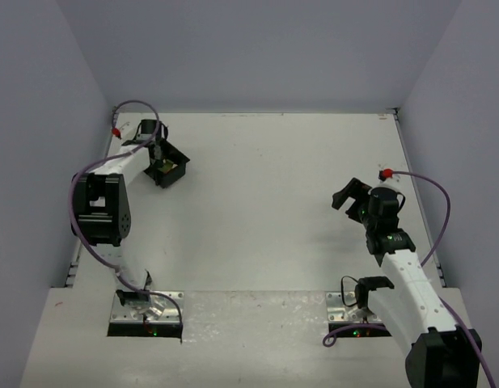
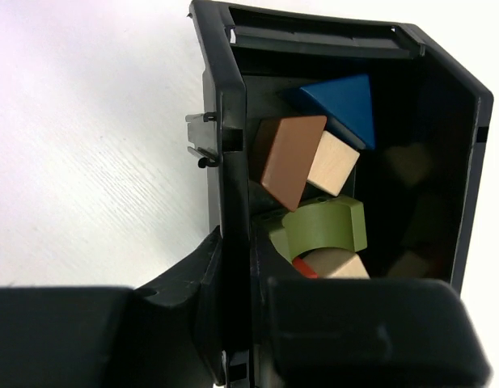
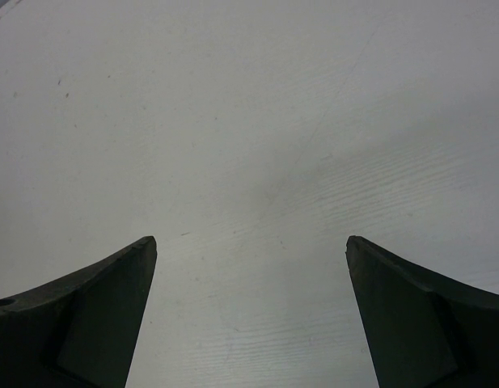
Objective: Build the wood block tower
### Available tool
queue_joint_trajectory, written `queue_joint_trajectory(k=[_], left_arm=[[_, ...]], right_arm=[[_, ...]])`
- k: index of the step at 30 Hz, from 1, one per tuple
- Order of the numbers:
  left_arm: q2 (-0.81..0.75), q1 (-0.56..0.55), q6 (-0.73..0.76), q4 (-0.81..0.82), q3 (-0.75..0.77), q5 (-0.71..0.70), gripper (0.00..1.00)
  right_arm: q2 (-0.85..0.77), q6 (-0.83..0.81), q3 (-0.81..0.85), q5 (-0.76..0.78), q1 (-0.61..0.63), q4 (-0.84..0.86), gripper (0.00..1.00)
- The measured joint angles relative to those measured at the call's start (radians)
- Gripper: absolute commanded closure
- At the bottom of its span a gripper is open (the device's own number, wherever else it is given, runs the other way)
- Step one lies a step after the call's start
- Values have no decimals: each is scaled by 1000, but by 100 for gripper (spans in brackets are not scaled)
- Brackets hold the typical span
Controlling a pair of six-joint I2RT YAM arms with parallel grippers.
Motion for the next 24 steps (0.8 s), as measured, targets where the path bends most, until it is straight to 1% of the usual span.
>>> queue_joint_trajectory(k=[3,9,12,15,17,19,24], left_arm=[[-62,-117,99,24,-6,-84,100],[-160,-446,363,167,-35,-250,100],[-167,-554,489,220,-38,-289,100],[-169,-583,595,248,-52,-272,100],[-171,-579,669,251,-61,-224,100],[-171,-572,735,246,-62,-165,100],[-187,-570,947,238,-51,39,100]], right_arm=[[-5,-2,1,0,0,-11,1],[-22,-3,4,-4,0,-40,1],[-38,-3,4,-5,0,-43,1],[-49,-3,4,-5,0,-44,1],[-54,-3,4,-7,0,-47,1],[-58,-3,4,-8,0,-52,1],[-66,-3,4,-8,0,-59,1]])
